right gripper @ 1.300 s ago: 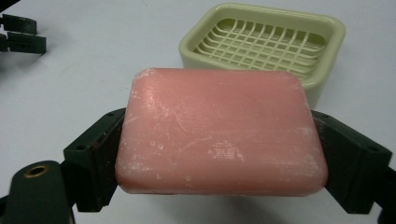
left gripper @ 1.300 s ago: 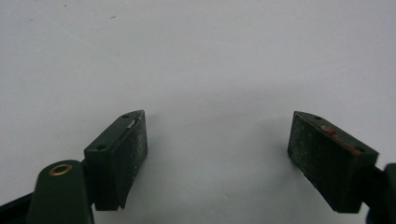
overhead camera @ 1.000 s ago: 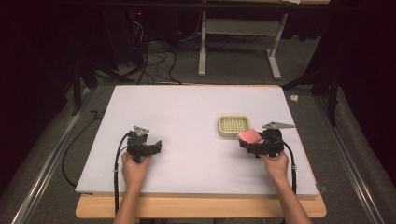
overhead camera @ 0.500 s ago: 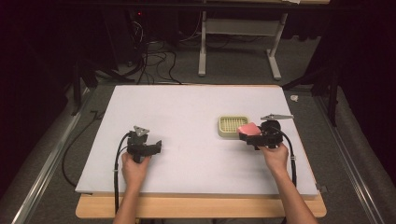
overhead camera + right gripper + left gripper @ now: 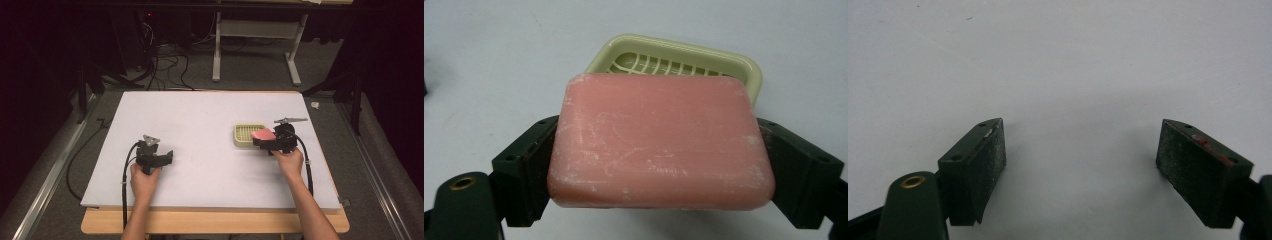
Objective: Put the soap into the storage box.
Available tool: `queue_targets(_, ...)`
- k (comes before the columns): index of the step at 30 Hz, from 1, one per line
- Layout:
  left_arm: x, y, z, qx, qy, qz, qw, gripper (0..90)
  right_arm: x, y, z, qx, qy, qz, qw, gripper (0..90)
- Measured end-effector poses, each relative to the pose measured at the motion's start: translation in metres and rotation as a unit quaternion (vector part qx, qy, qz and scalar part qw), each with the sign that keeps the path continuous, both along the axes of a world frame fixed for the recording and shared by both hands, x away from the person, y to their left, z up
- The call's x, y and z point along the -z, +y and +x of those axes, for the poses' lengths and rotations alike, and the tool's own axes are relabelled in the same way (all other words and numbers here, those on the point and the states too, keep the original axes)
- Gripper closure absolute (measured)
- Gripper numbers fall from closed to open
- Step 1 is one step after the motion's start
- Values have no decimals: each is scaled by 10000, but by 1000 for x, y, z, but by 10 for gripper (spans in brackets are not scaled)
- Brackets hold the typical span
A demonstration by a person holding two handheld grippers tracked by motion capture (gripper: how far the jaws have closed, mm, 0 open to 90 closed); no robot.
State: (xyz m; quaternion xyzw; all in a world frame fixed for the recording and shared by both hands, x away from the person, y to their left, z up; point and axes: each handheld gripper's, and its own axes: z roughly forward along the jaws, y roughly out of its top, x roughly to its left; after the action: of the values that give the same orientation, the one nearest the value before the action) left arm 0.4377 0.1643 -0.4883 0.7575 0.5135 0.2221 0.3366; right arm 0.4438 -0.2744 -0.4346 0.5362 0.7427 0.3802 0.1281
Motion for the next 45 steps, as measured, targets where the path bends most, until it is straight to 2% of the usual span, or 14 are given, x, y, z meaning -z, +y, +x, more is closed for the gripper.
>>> queue_targets(7, 0, 0, 0, 0, 0, 0, 10000, 206, 1, 12, 8, -32, -13, -147, 9999, 136)
queue_targets(12, 0, 0, 0, 0, 0, 0, 10000, 206, 8, 20, 14, -25, 111, -293, 9995, 136)
queue_targets(18, 0, 0, 0, 1, 2, 2, 10000, 206, 10, 21, 17, 18, 99, -314, 9995, 135)
queue_targets(26, 0, 0, 0, 1, 0, 3, 10000, 206, 11, 24, 23, 60, 194, -291, 9994, 133)
queue_targets(45, 0, 0, 0, 3, 4, -2, 10000, 206, 12, 26, 26, 123, 185, -425, 9989, 131)
